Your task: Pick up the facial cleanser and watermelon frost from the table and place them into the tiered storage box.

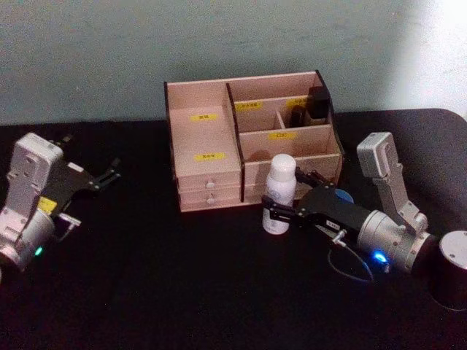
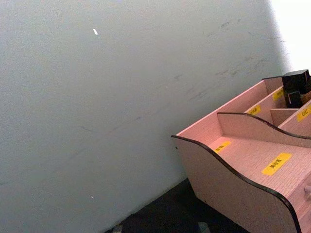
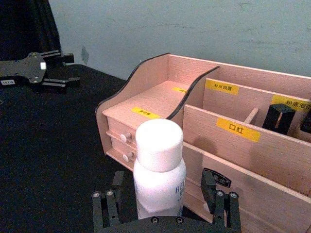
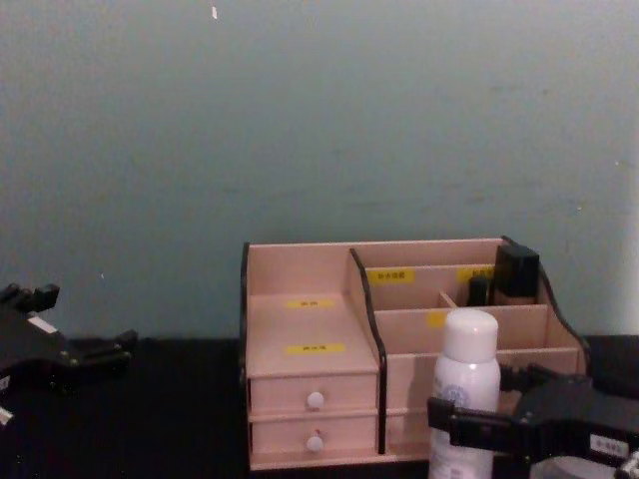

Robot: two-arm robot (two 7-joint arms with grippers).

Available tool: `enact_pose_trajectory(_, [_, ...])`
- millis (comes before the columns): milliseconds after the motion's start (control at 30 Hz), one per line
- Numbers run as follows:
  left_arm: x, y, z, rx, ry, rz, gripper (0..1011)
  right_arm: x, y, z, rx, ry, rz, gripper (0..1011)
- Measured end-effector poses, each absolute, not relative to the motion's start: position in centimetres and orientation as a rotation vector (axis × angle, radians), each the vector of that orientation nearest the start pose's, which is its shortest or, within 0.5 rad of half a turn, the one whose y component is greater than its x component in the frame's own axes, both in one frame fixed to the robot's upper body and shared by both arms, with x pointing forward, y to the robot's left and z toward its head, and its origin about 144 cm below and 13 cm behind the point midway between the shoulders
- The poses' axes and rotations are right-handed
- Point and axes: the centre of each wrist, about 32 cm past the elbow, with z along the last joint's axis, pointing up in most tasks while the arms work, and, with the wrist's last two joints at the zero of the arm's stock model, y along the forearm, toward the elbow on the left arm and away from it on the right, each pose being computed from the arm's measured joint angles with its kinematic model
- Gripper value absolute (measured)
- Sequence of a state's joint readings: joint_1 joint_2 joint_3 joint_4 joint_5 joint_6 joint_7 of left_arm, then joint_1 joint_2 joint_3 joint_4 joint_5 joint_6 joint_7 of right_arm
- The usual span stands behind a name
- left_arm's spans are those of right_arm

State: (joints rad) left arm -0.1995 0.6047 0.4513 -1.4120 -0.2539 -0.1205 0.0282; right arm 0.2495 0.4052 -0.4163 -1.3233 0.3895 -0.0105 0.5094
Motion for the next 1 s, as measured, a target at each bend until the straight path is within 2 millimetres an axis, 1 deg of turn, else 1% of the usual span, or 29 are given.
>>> enact_pose_trajectory(533, [48.86,30.97,113.98,0.305,-0.285,1.248,1001,50.92,-25.83,112.82,-0.153,0.061,-0.783,993])
enact_pose_trajectory(767, [48.86,30.97,113.98,0.304,-0.285,1.248,1001,50.91,-25.85,112.82,-0.153,0.060,-0.783,860])
enact_pose_trajectory(800, [48.86,30.97,113.98,0.304,-0.285,1.248,1001,50.91,-25.85,112.82,-0.153,0.060,-0.783,811])
enact_pose_trajectory(833, [48.86,30.97,113.98,0.304,-0.285,1.248,1001,50.91,-25.85,112.83,-0.153,0.060,-0.783,811])
enact_pose_trajectory(900, [48.86,30.97,113.98,0.304,-0.285,1.248,1001,50.91,-25.84,112.83,-0.153,0.060,-0.783,733])
enact_pose_trajectory(933, [48.86,30.97,113.98,0.304,-0.285,1.248,1001,50.91,-25.84,112.83,-0.153,0.060,-0.783,733])
enact_pose_trajectory(967, [48.86,30.97,113.98,0.304,-0.285,1.248,1001,50.91,-25.84,112.83,-0.153,0.060,-0.783,678])
enact_pose_trajectory(1000, [48.86,30.97,113.98,0.304,-0.285,1.248,1001,50.91,-25.84,112.83,-0.153,0.060,-0.783,654])
